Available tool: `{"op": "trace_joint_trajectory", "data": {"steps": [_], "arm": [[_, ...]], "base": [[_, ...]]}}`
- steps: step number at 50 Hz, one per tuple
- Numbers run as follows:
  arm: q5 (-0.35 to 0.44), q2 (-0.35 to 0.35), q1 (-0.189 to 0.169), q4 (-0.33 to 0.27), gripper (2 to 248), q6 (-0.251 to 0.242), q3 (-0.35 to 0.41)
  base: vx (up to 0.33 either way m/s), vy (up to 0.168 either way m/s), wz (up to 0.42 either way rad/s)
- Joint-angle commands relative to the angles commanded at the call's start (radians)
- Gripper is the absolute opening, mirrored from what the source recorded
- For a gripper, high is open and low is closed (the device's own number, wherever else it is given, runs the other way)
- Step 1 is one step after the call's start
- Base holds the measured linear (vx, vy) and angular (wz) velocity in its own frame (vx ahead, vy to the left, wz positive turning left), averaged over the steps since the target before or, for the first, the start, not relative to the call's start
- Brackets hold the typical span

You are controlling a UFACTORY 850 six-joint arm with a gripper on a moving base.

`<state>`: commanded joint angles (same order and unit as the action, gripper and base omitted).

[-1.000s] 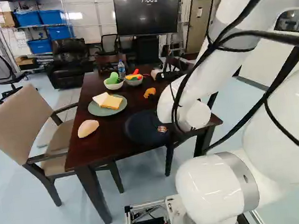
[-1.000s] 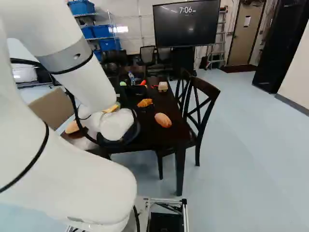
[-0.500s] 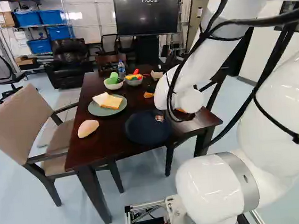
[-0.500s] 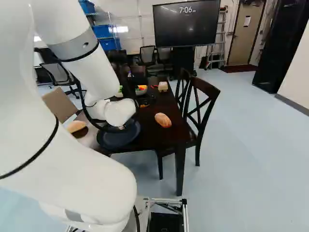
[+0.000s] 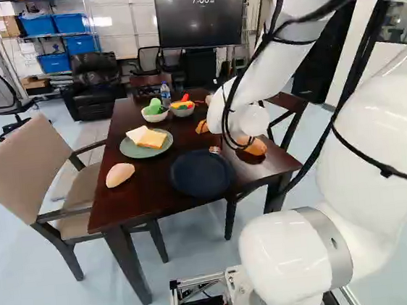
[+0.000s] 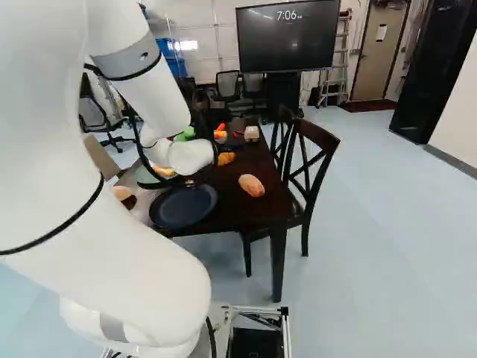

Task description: Move the croissant to the empty plate

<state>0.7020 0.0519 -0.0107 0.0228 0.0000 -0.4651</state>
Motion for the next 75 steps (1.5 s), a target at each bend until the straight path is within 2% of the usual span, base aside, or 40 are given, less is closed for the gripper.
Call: {"op": "trace_joint_trajectory", "data": {"steps": [45, 75], "arm": [[-0.306, -0.124, -0.009, 0.053, 247, 0.000, -0.237], [-0.532, -0.199, 0.017, 0.105, 247, 0.000, -0.391]], "base": [[0.000, 0.000, 0.000], [0.000, 0.000, 0.000]]}}
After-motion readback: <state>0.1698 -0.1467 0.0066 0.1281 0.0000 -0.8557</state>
